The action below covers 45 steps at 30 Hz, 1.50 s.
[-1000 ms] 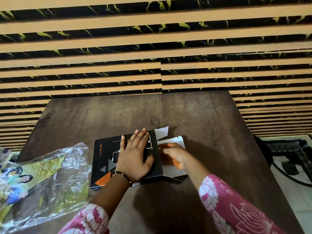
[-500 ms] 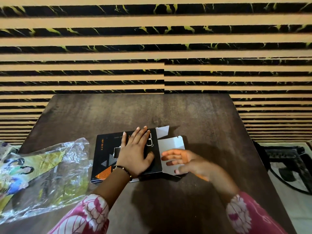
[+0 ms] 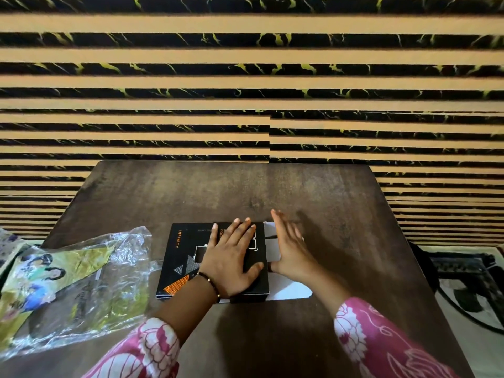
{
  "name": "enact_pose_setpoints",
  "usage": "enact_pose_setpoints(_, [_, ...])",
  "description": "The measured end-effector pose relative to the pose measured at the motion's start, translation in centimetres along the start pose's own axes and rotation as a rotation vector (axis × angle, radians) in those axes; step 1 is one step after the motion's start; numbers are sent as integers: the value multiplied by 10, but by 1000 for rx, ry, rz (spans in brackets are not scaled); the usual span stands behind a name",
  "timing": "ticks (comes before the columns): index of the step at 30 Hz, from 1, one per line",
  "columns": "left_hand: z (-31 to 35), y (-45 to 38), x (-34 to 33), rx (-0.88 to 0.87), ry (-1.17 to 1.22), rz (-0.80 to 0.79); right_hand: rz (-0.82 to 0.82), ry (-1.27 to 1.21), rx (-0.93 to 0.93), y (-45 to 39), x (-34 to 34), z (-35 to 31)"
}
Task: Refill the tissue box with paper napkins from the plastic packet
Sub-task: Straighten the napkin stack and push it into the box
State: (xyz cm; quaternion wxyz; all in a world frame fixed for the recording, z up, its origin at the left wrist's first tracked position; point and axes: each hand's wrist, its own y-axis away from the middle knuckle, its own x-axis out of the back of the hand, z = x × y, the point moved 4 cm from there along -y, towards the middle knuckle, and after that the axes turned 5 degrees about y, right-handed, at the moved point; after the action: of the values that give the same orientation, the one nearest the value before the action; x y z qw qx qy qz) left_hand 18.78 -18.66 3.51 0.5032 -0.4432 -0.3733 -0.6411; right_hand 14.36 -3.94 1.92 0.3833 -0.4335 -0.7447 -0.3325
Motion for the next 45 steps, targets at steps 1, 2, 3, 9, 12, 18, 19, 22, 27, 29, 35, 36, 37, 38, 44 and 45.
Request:
enact_pose_setpoints(1, [3,1,0,18,-16,-8,0,18,13,0,-2,-2])
enact_pose_setpoints(2, [7,3,0,36,-35,-11,13,20,10,1,-2,-3])
enact_pose_setpoints(3, [11,4,-1,48,-54,-13,44,9,-3,2,-1,-4])
enact_pose_setpoints(9, [33,16,-14,30,-77,-2,62,-404,-149,16,1,8])
enact_pose_setpoints(12, [33,12,-15,58,-47,20,-8,-553,-170,25,-9,10])
enact_pose_setpoints(18, [42,6,-16,105,-68,-39,-171,-644,-204,37,-29,11])
enact_pose_setpoints(19, [44,4,-16,115,-87,-56,-200,-634,-198,38,-30,11])
enact_pose_setpoints(22, [49,-2,-16,156,-145,-101,-219,-622,-207,39,-29,10])
enact_pose_setpoints(27, [51,-1,-17,164,-176,-113,244,-379,-343,47,-8,35])
enact_pose_setpoints(29, [51,0,-18,167,-173,-111,317,-348,-459,55,-4,48])
enact_pose_setpoints(35, [50,1,-18,161,-150,-91,284,-692,-531,65,-15,37])
enact_pose_setpoints(36, [50,1,-18,157,-148,-90,337,-734,-499,66,-14,35])
enact_pose_setpoints(37, [50,2,-18,148,-145,-82,353,-769,-458,65,-14,31])
enact_pose_setpoints(38, [50,3,-18,132,-138,-69,340,-780,-413,63,-14,26])
enact_pose_setpoints(44, [46,9,-16,75,-10,-5,233,-758,-263,52,-24,0])
enact_pose_setpoints(45, [45,9,-15,80,9,-9,227,-764,-265,51,-23,1])
